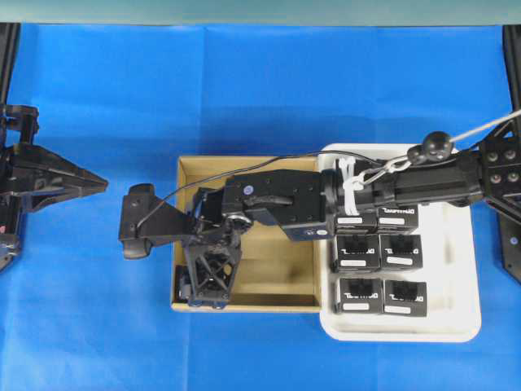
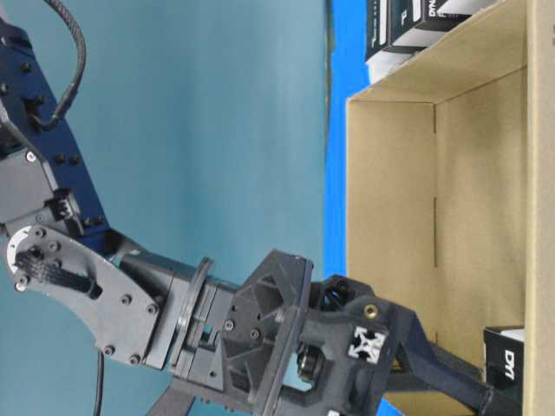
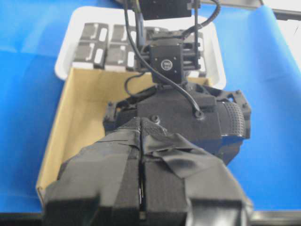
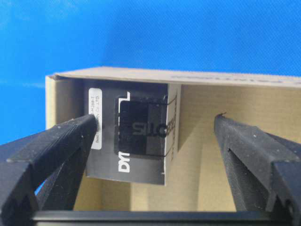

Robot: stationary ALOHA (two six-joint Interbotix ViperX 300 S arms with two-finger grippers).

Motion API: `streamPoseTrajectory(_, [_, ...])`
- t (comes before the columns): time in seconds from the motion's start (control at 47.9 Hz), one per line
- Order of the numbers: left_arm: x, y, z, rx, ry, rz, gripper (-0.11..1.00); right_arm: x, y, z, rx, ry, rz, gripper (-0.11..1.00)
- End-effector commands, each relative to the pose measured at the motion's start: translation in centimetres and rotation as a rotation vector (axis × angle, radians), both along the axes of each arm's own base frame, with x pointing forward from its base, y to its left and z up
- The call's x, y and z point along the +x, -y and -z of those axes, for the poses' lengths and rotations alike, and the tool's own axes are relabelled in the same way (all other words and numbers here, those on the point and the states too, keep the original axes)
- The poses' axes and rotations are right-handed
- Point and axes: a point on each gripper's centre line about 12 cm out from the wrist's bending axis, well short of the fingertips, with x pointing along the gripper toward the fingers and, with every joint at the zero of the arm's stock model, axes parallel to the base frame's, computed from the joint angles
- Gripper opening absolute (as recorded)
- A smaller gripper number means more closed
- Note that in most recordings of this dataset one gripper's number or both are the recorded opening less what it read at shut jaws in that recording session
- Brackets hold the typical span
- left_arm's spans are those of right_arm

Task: Pick the box from inside the cardboard box.
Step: 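Close the right gripper on the black box and adjust grip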

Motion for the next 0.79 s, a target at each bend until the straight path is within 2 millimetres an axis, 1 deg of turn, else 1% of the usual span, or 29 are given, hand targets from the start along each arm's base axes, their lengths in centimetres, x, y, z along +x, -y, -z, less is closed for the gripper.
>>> streamPoseTrajectory(0.0, [0.2, 0.0, -0.4, 0.006, 0.008, 0.002, -0.07, -0.4, 0.6, 0.6, -0.009, -0.015, 0.004, 1.00])
streamPoseTrajectory(0.772, [0.2, 0.1, -0.4, 0.011, 0.004, 0.008, -0.07, -1.0, 4.0, 0.9, -0.014, -0.020, 0.071, 1.00])
